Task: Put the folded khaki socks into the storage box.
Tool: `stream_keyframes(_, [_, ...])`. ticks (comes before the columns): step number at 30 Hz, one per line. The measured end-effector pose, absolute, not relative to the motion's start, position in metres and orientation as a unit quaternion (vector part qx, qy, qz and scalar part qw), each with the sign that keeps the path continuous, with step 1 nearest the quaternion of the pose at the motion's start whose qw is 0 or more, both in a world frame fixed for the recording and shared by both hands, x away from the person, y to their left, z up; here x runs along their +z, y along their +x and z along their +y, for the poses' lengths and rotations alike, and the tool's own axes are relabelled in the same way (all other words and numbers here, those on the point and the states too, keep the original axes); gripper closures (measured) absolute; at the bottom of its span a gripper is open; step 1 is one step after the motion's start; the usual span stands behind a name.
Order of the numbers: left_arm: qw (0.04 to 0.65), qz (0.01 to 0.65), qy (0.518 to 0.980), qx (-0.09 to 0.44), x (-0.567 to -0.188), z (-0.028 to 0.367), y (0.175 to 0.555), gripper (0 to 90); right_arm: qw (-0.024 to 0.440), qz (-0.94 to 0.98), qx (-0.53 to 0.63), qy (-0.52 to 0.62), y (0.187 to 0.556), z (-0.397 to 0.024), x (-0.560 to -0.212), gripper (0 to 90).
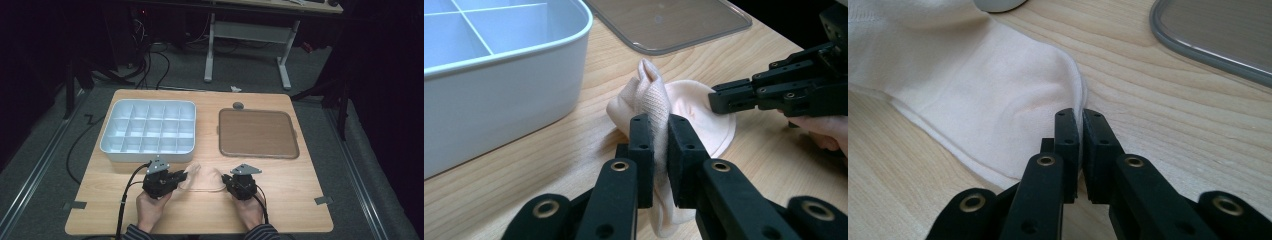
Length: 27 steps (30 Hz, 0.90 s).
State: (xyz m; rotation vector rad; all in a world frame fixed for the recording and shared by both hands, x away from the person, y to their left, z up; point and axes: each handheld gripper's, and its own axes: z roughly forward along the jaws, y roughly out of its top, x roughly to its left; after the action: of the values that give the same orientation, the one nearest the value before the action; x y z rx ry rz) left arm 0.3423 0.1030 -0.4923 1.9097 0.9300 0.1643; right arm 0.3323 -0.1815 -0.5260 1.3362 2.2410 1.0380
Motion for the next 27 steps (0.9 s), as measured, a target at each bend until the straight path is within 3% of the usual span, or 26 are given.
stream_keyframes(27, [0.474,0.358,0.803,0.048,-0.492,0.075,0.350,81.8,0.157,0.797,0.373,0.449,0.335,-0.176,-0.530,86.0])
